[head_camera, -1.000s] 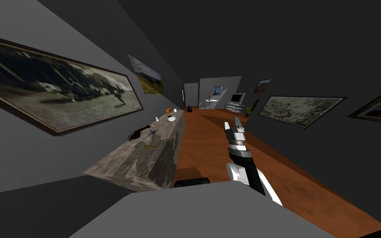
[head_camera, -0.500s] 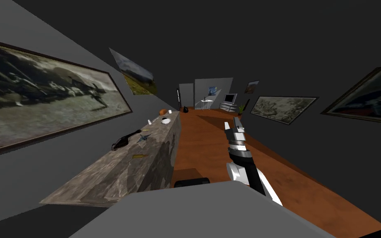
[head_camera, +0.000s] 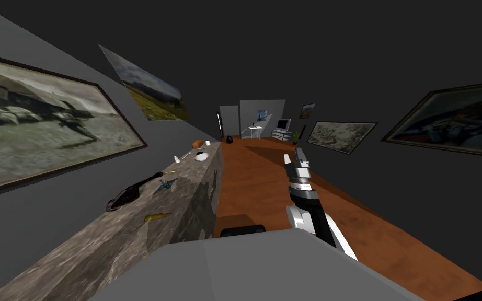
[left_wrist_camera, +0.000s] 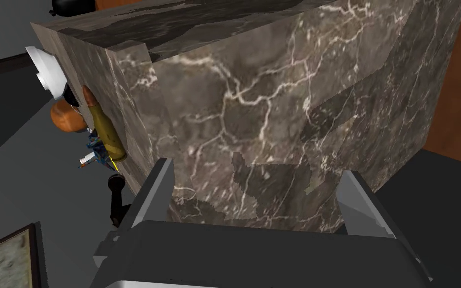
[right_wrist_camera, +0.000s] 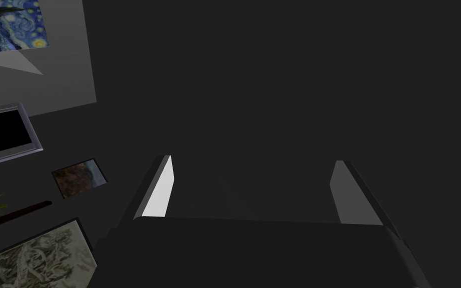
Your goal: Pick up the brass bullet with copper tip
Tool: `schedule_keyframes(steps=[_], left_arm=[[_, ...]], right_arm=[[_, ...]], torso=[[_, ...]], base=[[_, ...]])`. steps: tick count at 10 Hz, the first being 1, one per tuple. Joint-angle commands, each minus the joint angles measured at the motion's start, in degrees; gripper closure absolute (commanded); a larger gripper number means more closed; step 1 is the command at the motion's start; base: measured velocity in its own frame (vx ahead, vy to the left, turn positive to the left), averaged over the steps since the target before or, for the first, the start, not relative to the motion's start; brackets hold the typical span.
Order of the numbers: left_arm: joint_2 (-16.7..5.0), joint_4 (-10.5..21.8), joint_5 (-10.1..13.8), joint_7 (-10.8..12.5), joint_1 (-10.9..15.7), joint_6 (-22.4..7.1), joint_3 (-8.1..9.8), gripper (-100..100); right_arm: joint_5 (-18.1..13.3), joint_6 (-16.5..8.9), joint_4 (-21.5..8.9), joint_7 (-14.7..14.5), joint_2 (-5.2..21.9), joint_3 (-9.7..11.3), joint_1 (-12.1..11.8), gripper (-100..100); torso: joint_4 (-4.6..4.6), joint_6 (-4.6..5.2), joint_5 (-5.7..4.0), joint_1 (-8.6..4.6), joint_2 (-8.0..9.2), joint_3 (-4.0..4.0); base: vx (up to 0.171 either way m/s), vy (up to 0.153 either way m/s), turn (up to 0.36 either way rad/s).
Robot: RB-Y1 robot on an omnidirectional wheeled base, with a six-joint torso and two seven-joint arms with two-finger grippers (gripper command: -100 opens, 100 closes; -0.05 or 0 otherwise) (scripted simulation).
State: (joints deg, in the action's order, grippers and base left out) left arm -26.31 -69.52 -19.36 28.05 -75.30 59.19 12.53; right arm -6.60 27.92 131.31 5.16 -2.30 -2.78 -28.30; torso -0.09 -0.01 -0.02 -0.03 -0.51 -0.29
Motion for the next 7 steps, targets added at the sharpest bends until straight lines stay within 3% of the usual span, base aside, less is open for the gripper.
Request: schedule_keyframes(steps=[1,2,3,4,6,7], left_arm=[[-0.67,2.86,-1.38,2.86,-2.86,1.0,0.87,-100],[-0.67,4.35,-1.38,3.05,-2.91,1.0,0.87,-100],[-0.89,6.75,-2.34,4.73,-4.44,1.78,1.35,-100],[-0.89,7.17,-2.34,4.73,-4.44,1.78,1.35,-100],[-1.19,12.46,-4.22,7.92,-7.08,3.2,2.23,-100],[-1.19,12.46,-4.22,8.06,-7.08,3.2,2.23,-100]], right_arm=[[0.0,0.0,0.0,0.0,0.0,0.0,0.0,0],[0.0,0.0,0.0,0.0,0.0,0.0,-0.01,0],[0.0,0.0,0.0,0.0,0.0,-0.01,-0.01,0],[0.0,0.0,0.0,0.0,0.0,-0.01,-0.01,0],[0.0,0.0,0.0,0.0,0.0,-0.01,-0.01,0],[0.0,0.0,0.0,0.0,0.0,0.0,-0.01,0]], torso=[[0.0,0.0,0.0,0.0,0.0,0.0],[-0.05,0.01,0.01,0.04,-0.24,-0.14],[-0.05,-0.04,0.02,0.03,-0.2,-0.13],[-0.05,0.01,0.02,0.11,-0.18,-0.11],[-0.04,-0.02,0.02,0.07,-0.19,-0.11],[-0.08,0.01,0.01,0.0,-0.35,-0.21]], base=[[0.228,0.0,-0.352],[0.187,0.012,-0.097],[0.176,0.031,-0.191],[0.149,0.026,-0.109],[0.22,0.015,-0.243],[0.211,0.015,-0.098]])
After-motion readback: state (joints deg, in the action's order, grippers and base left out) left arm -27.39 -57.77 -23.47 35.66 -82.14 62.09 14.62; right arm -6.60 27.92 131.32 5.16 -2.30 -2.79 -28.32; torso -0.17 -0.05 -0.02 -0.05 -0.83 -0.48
